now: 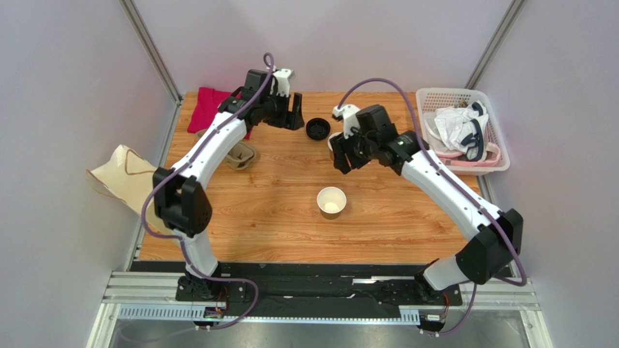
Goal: Pack the takeout coffee
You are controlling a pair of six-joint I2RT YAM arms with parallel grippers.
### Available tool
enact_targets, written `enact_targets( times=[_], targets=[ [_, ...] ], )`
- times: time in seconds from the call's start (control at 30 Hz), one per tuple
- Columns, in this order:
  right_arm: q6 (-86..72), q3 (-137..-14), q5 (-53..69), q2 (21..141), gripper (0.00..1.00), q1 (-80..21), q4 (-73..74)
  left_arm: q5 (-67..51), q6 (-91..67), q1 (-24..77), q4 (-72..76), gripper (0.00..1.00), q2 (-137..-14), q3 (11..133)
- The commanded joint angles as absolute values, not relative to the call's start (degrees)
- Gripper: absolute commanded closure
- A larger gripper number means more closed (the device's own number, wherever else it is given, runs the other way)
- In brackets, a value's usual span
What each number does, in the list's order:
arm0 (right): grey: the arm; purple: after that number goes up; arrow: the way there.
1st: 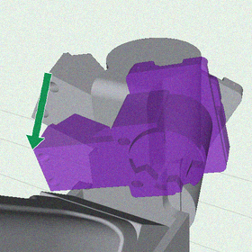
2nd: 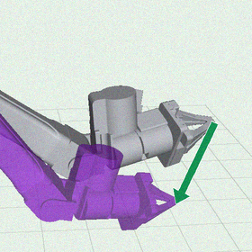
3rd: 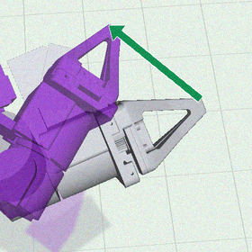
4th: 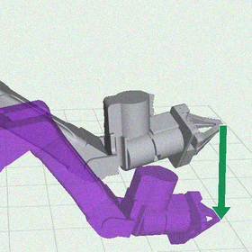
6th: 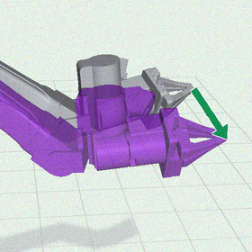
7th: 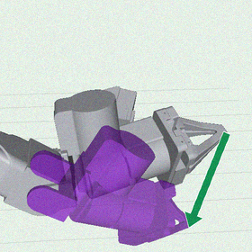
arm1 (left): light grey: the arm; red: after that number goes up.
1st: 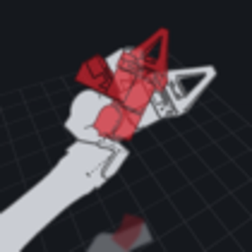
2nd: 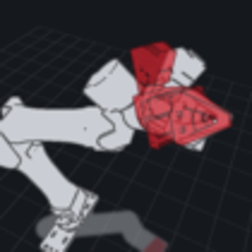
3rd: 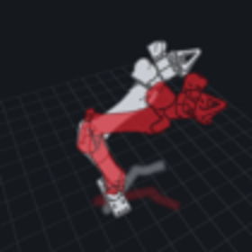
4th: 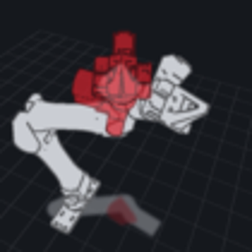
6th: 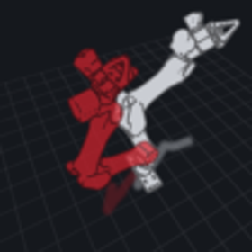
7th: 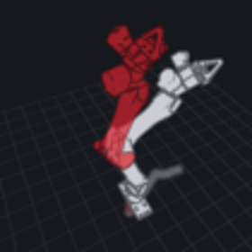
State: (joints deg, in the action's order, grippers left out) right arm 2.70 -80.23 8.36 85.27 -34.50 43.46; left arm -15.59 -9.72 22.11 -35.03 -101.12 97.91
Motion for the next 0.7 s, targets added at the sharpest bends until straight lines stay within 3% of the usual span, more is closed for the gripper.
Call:
enact_targets(
  times=[0.0, 0.2, 0.67],
  targets=[
    [3.7, -84.3, 4.5, 80.3, 0.38, -32.0, 44.0, -7.3, -14.5, 22.2, -32.7, 0.22, -110.8, 107.5],
    [4.1, -82.7, 1.6, 77.5, 0.35, -28.3, 43.5, -0.2, -17.0, 23.6, -29.4, 0.24, -120.9, 114.7],
    [2.9, -80.7, 3.5, 77.3, 0.34, -24.6, 42.0, -0.1, -18.5, 24.6, -30.1, 0.41, -140.4, 131.4]
  ],
)
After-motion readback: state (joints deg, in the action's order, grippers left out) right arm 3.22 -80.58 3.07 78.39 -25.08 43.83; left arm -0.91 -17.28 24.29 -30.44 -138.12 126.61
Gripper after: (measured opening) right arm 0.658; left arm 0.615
